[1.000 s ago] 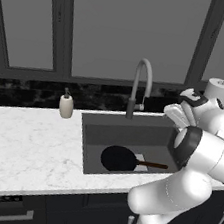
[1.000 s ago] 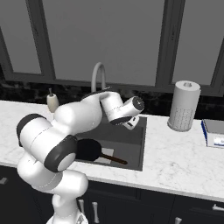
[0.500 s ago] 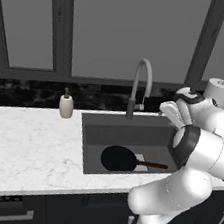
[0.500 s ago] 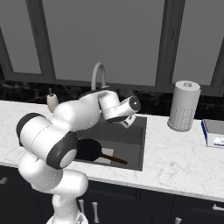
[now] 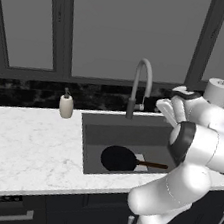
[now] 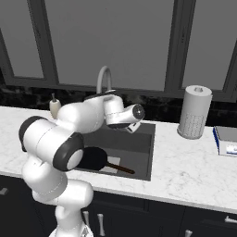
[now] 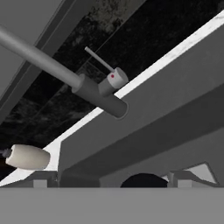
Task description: Pick the pan and sponge and place them into the sink. Then turn on the water.
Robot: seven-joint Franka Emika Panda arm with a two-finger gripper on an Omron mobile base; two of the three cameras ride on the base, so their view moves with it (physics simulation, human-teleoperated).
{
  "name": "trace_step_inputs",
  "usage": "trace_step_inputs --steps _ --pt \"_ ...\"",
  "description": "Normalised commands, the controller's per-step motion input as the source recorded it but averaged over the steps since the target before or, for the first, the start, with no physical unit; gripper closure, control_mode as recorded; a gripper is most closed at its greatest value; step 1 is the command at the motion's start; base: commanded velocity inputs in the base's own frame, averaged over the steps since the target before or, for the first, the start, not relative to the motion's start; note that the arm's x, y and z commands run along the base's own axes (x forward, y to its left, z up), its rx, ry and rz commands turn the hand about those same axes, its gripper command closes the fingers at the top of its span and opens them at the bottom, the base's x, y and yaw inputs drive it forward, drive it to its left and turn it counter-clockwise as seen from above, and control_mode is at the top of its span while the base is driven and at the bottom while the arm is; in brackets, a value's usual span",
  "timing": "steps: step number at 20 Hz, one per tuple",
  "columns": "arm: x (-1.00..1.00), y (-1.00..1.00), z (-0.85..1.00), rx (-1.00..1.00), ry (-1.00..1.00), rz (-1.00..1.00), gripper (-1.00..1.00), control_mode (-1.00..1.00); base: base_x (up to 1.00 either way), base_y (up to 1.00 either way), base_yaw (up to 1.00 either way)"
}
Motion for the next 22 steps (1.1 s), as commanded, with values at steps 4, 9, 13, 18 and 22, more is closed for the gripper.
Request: trace_step_inputs --steps 4,9,13,18,22 --pt "0.17 0.0 0.0 0.01 -0.08 -0.03 -1.0 -1.0 0.0 0.0 0.0" --pt "0.22 0.02 -0.01 0.01 -0.04 -0.04 -1.0 -1.0 0.0 0.0 0.0" --pt "0.19 0.02 -0.02 0.0 -0.03 -0.03 -1.0 -1.0 0.0 0.0 0.0" --pt "0.17 0.0 -0.05 0.0 -0.01 -0.03 -1.0 -1.0 0.0 0.0 0.0" --pt "0.13 0.0 -0.07 0.02 -0.01 -0.02 -1.0 -1.0 0.0 0.0 0.0"
